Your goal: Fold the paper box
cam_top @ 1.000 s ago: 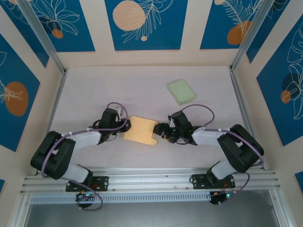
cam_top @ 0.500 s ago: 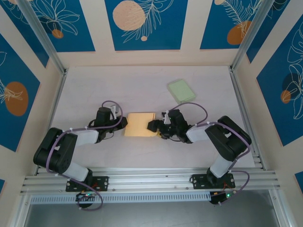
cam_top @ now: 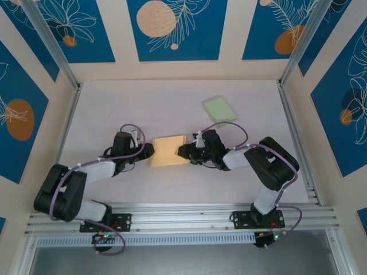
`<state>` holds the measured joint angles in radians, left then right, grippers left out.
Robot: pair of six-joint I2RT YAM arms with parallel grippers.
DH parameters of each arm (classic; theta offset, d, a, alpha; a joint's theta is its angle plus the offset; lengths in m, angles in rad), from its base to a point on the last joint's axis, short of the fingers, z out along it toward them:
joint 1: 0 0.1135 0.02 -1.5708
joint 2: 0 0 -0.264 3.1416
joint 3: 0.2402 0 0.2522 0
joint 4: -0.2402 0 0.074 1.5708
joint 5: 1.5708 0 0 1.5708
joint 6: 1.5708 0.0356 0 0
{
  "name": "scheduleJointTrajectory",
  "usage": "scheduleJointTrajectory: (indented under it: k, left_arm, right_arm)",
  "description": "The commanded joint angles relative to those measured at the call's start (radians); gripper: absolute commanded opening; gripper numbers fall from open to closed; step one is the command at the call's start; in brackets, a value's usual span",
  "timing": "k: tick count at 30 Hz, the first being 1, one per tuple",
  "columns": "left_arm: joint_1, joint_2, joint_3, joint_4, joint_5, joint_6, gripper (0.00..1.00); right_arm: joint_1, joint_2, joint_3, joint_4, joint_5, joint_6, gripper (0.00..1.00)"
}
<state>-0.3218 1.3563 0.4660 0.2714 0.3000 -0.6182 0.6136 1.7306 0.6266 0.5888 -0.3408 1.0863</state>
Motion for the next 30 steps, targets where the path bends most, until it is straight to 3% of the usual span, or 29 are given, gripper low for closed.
scheduleJointTrajectory:
  k: [1, 6, 9, 11, 14, 19, 23, 30]
  left_arm:
    - [0.008, -0.125, -0.004, -0.042, -0.036, 0.089, 0.56]
    - [-0.038, -0.337, -0.097, 0.157, -0.018, 0.379, 0.79]
    - [-0.177, -0.462, -0.183, 0.280, -0.031, 0.732, 0.89]
    - [-0.284, -0.529, -0.214, 0.246, -0.045, 0.981, 0.94]
    - [-0.383, -0.571, -0.196, 0.115, -0.102, 1.168, 0.97]
    - [-0.532, -0.596, -0.213, 0.077, -0.261, 1.320, 0.98]
    - [-0.570, -0.546, -0.200, 0.041, -0.340, 1.385, 0.97]
    - [-0.611, -0.471, -0.173, 0.026, -0.341, 1.389, 0.92]
  right_arm:
    - [-0.023, -0.065, 0.024, -0.138, -0.047, 0.033, 0.44]
    - [-0.074, -0.181, 0.060, -0.383, -0.129, 0.052, 0.44]
    - [-0.116, -0.255, 0.108, -0.576, -0.181, 0.034, 0.45]
    - [-0.147, -0.291, 0.143, -0.701, -0.224, 0.022, 0.45]
    - [-0.181, -0.319, 0.175, -0.837, -0.280, 0.017, 0.45]
    - [-0.195, -0.319, 0.192, -0.945, -0.369, 0.036, 0.46]
    - [-0.193, -0.313, 0.214, -1.014, -0.394, 0.026, 0.46]
    - [-0.191, -0.286, 0.217, -1.028, -0.450, 0.044, 0.46]
